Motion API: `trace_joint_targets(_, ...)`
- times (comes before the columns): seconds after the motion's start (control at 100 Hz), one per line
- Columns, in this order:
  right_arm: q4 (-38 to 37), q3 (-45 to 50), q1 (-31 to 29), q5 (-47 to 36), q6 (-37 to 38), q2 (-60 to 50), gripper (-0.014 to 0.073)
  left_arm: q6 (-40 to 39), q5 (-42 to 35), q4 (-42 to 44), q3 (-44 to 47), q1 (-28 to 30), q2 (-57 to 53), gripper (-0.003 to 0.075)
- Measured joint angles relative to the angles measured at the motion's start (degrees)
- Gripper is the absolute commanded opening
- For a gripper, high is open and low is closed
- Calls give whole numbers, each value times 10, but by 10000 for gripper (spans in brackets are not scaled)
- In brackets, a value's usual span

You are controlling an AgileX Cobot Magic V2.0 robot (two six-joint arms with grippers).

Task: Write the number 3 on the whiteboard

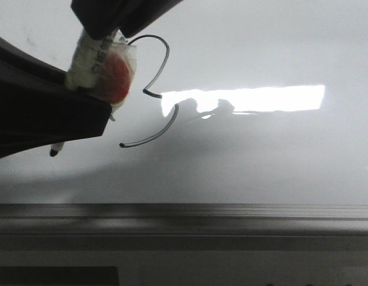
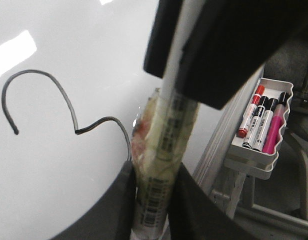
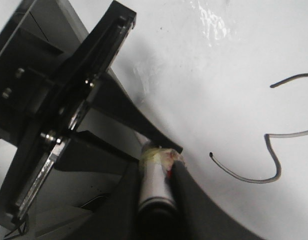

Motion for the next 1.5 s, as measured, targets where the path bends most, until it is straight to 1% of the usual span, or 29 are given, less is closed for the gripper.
trace_joint_targets(0.1,0,0,0,0,0,0,-54,5,-1,6,0,0,0,-20)
trace_joint_targets(0.14,0,0,0,0,0,0,-4,6,-1,8,0,0,0,-20)
trace_joint_targets(0.17,0,0,0,0,0,0,55,6,-1,8,0,0,0,-20)
trace_joint_targets(0.19,0,0,0,-1,0,0,112,6,-1,8,0,0,0,-20)
trace_joint_targets(0.2,0,0,0,-1,0,0,156,6,-1,8,0,0,0,-20)
trace_joint_targets(0.21,0,0,0,-1,0,0,178,6,-1,8,0,0,0,-20)
trace_joint_targets(0.23,0,0,0,-3,0,0,274,6,-2,8,0,0,0,-20)
trace_joint_targets(0.24,0,0,0,-4,0,0,274,6,-3,6,0,0,0,-20)
trace_joint_targets(0.25,0,0,0,-4,0,0,321,5,-3,6,0,0,0,-20)
trace_joint_targets(0.26,0,0,0,-5,0,0,344,4,-4,5,0,0,0,-20)
trace_joint_targets(0.27,0,0,0,-5,0,0,388,2,-4,4,0,0,0,-20)
trace_joint_targets(0.28,0,0,0,-5,0,0,409,0,-4,3,0,0,0,-20)
trace_joint_targets(0.29,-1,0,0,-5,0,0,449,-5,-4,0,0,0,0,-20)
trace_joint_targets(0.32,-5,0,0,-5,-1,0,511,-5,-3,-6,0,0,0,-20)
trace_joint_targets(0.36,-12,0,0,-5,-1,0,562,-15,1,-22,0,0,0,-20)
trace_joint_targets(0.4,-20,-1,-4,-5,-1,0,566,-19,5,-44,0,0,0,-20)
trace_joint_targets(0.47,-29,-4,-15,0,-1,-1,543,-22,13,-113,0,0,0,-20)
trace_joint_targets(0.57,-36,-12,-40,8,-1,-15,503,-26,24,-251,0,0,0,-20)
trace_joint_targets(0.66,-37,-15,-58,12,-1,-34,486,-28,28,-379,0,0,0,-20)
trace_joint_targets(0.71,-38,-16,-63,12,-2,-47,486,-28,28,-433,0,0,0,-20)
trace_joint_targets(0.76,-38,-16,-67,12,-2,-57,486,-28,29,-466,0,2,1,-20)
trace_joint_targets(0.95,-39,-16,-69,12,-3,-76,486,-28,37,-519,0,33,23,-20)
trace_joint_targets(1.09,-39,-16,-69,12,-3,-76,486,-28,49,-519,-5,52,27,-20)
trace_joint_targets(1.24,-39,-16,-69,12,-3,-76,486,-28,53,-501,-6,58,27,-14)
trace_joint_targets(1.31,-39,-16,-69,12,-3,-76,486,-28,54,-495,-6,60,27,47)
trace_joint_targets(1.38,-39,-16,-69,12,-3,-76,486,-28,54,-492,-6,60,27,169)
trace_joint_targets(1.43,-39,-16,-69,12,-3,-76,486,-28,52,-493,-6,60,27,278)
trace_joint_targets(1.5,-39,-16,-69,12,-3,-76,486,-28,47,-494,-7,60,27,370)
